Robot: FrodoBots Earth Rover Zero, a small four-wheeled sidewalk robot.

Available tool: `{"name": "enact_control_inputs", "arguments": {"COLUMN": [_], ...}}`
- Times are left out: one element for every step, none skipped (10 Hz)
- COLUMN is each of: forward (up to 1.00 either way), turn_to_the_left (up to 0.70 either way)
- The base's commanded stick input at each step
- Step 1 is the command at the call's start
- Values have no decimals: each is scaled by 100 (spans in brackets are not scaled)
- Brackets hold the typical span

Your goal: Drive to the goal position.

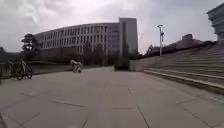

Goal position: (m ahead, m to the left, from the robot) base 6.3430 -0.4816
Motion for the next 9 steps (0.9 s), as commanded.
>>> {"name": "enact_control_inputs", "arguments": {"forward": [70,70,70,70,70,70,70,70,70], "turn_to_the_left": [1,1,-3,-8,-9,-8,-5,-4,-4]}}
